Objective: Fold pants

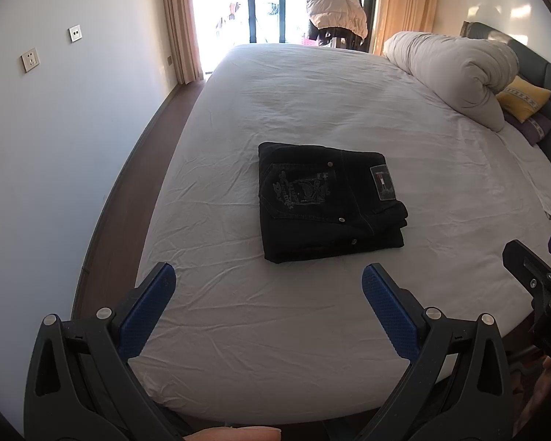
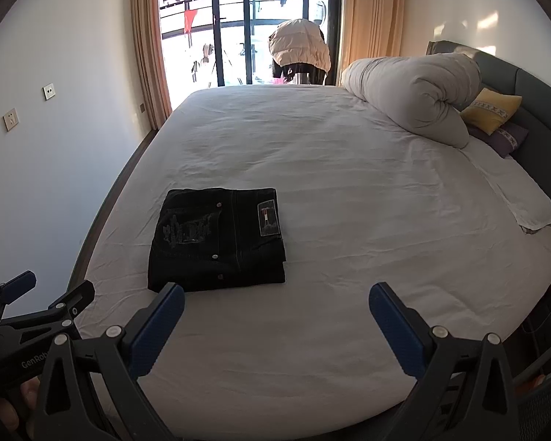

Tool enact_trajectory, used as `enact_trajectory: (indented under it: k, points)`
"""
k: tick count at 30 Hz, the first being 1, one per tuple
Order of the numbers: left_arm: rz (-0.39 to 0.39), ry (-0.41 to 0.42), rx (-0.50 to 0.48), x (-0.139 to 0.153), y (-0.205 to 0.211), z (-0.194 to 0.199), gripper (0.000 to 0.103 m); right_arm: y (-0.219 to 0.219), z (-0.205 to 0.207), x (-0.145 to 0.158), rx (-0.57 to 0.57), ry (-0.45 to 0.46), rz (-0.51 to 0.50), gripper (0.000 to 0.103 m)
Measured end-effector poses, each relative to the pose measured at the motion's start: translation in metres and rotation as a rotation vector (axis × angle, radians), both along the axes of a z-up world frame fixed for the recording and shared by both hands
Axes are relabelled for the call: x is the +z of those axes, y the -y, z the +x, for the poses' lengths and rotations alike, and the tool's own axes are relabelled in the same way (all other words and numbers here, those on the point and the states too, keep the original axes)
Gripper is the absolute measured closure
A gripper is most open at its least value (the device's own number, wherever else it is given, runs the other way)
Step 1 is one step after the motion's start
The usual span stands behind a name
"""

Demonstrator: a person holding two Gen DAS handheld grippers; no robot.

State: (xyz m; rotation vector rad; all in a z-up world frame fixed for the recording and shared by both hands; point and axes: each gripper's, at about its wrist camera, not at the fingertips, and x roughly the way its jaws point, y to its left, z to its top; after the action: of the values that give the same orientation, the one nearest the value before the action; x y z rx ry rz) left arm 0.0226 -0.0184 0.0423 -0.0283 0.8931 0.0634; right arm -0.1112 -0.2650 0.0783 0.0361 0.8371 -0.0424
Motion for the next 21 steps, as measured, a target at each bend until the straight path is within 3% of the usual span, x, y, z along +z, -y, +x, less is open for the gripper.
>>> enact_trajectory:
  k: [21]
  points:
    - [0.005,-0.012,-0.004,-0.0098,0.0036,-0.0033,0.000,0.0005,0.0006,-0.0094,0.007,-0.020,0.011,0.000]
